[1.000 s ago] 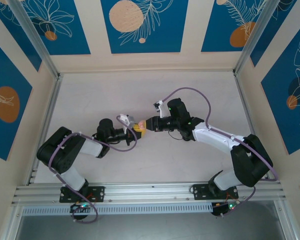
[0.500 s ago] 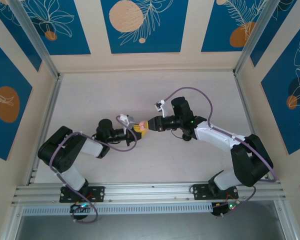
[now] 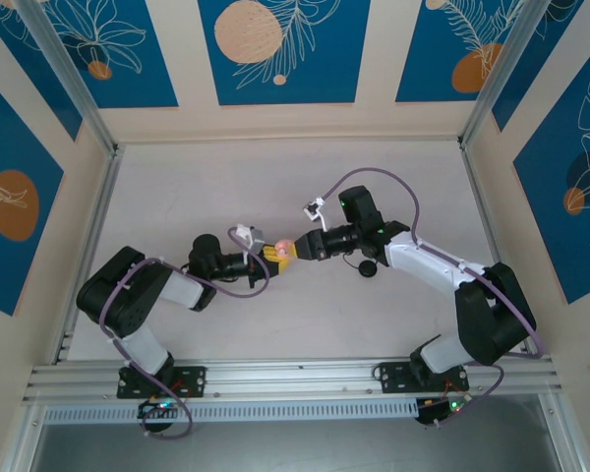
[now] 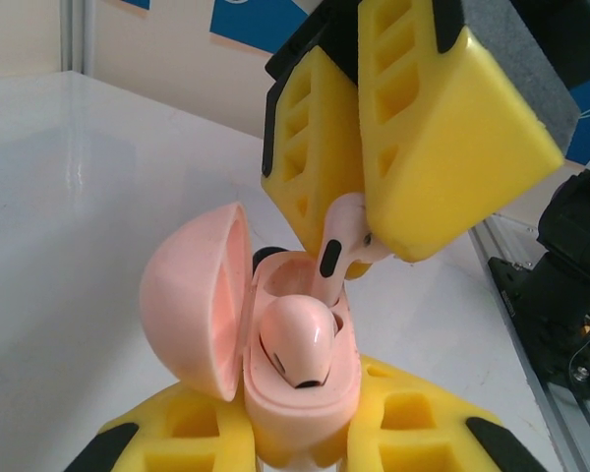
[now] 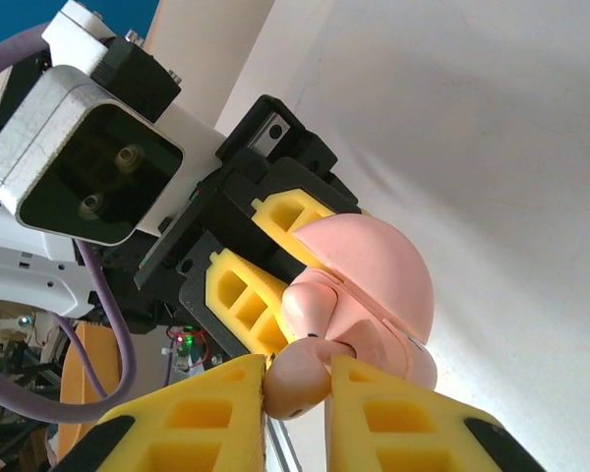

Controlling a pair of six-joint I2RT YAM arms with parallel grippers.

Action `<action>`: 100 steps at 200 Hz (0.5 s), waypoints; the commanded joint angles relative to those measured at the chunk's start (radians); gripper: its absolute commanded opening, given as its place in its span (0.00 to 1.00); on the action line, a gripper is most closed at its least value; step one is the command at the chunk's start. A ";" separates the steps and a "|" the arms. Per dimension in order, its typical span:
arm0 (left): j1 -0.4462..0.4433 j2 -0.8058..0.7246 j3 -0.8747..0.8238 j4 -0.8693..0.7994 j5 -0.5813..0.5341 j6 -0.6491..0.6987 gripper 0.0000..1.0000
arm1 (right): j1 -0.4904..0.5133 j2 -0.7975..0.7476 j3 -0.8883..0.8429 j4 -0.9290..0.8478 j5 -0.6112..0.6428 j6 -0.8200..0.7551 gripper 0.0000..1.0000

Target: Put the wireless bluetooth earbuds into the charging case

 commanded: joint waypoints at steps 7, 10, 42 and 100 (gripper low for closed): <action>-0.002 -0.027 0.018 0.096 0.076 -0.014 0.13 | -0.025 0.020 0.035 -0.101 0.028 -0.055 0.24; -0.002 -0.028 0.018 0.095 0.078 -0.014 0.13 | -0.025 0.020 0.035 -0.102 0.031 -0.055 0.25; -0.002 -0.032 0.018 0.090 0.079 -0.013 0.13 | -0.027 0.009 0.045 -0.113 0.046 -0.050 0.29; -0.002 -0.040 0.015 0.069 0.075 0.002 0.14 | -0.026 -0.024 0.058 -0.129 0.030 -0.058 0.39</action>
